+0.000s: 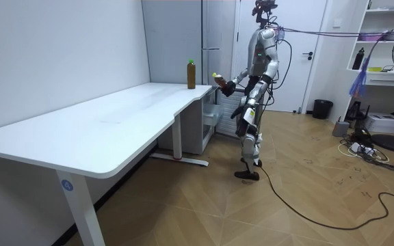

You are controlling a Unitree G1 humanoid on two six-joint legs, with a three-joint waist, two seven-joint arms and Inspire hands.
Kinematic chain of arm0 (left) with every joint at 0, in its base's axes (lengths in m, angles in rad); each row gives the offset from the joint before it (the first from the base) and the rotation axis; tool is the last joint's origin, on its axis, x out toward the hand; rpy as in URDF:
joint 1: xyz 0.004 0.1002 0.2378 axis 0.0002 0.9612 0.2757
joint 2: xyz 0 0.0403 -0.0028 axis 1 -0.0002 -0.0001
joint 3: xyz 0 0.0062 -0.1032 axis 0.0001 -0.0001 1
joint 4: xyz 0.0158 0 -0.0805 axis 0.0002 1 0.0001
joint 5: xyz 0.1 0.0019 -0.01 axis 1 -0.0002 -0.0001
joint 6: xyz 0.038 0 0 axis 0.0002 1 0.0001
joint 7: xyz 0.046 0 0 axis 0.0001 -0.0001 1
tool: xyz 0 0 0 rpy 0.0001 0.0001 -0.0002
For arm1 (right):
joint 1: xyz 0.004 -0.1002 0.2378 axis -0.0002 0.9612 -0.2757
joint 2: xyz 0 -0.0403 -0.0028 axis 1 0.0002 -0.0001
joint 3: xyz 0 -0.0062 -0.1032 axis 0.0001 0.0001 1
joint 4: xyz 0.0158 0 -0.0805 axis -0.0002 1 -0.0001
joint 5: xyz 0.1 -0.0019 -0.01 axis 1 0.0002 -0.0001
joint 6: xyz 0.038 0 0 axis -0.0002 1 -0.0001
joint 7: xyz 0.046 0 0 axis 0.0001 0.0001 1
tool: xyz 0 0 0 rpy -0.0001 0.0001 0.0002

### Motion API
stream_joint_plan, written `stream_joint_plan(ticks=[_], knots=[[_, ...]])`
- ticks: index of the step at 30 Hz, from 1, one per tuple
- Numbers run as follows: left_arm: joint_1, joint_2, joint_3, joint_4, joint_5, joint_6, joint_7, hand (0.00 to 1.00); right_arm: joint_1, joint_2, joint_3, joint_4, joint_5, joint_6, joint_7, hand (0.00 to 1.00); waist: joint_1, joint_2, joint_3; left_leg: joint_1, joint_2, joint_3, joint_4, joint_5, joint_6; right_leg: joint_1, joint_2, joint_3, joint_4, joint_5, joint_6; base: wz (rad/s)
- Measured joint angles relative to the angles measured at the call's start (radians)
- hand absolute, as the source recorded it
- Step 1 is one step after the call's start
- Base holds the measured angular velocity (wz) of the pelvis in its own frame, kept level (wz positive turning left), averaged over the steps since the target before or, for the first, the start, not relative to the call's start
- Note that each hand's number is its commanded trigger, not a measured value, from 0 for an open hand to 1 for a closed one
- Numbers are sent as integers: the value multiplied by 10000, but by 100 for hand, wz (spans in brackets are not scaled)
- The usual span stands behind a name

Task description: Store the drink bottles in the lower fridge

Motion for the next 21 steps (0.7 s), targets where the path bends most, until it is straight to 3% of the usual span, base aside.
stream_joint_plan(ticks=[4, 8, 16, 19, 21], knots=[[116, 10, -521, 1077, 16, 326, -342, 0, -351, 11, 264, 327, 252, 15, -52, 100, -104, -70, 7, -106, -4, -79, 11, -1, 3, -33, -10, -26, 0, 0, 0, 4], [375, -179, -569, 1652, -299, 649, -552, 0, -378, 43, 399, 328, 370, 146, -61, 100, -254, -186, 4, -106, -1, -53, 39, -2, 3, -56, -13, -21, 2, 0, 1, -1], [-51, -233, -632, 3431, -187, 1055, -1314, 0, -372, 125, 319, 370, 438, 228, -303, 100, -574, -185, 2, -117, 5, 57, 54, -6, 10, -59, -20, 7, 29, 0, 0, 0], [-360, -280, -847, 3747, 466, 1295, -1594, 0, -364, 158, 327, 685, 438, 231, -373, 100, -583, -150, -14, -130, -5, 67, 63, -6, 9, -85, -8, 54, 38, 2, -2, 0], [-462, -322, -1044, 3769, 1083, 1417, -1827, 0, -370, 206, 303, 729, 464, 299, -464, 100, -769, -101, -31, -209, -7, 42, 110, -6, 9, -104, -9, 10, 35, 4, -5, 7]])
